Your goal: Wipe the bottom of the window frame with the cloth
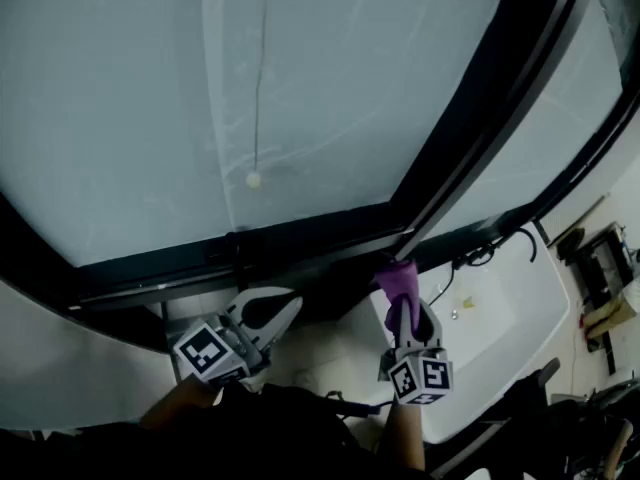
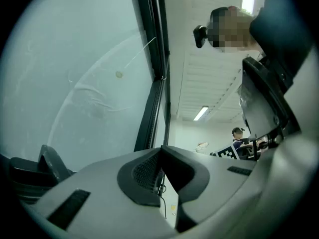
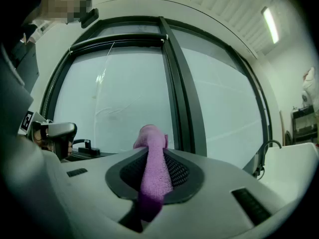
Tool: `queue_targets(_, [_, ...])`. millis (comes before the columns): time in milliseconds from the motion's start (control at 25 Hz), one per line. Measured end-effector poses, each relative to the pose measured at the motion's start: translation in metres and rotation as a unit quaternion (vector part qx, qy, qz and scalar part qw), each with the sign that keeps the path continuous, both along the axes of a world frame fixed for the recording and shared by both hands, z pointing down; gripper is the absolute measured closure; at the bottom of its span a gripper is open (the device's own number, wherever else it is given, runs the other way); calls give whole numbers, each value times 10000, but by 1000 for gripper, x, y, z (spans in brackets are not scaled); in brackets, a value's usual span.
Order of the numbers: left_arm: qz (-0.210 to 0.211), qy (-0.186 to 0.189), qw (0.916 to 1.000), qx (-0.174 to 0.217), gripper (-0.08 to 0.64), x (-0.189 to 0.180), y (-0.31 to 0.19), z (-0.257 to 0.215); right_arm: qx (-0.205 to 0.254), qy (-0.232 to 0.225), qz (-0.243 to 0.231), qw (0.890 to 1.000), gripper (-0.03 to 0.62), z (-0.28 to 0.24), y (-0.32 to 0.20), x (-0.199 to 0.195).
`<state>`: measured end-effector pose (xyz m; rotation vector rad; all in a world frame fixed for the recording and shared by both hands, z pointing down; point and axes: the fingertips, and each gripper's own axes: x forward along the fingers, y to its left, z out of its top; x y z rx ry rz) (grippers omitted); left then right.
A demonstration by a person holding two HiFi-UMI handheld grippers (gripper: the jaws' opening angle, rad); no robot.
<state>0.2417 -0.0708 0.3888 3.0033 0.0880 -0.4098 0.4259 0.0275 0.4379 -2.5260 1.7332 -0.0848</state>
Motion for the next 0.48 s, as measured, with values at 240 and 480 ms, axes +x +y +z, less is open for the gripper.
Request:
queue_targets(240, [-194,-45,9998,-40,560,35,9,5,-90,90,-355,9993,525,-1,-34,40])
queue_targets(480, [-580,-47,9983,-2,560,66,-4,13,-249,456,-702,9962,525,-10,-84,75])
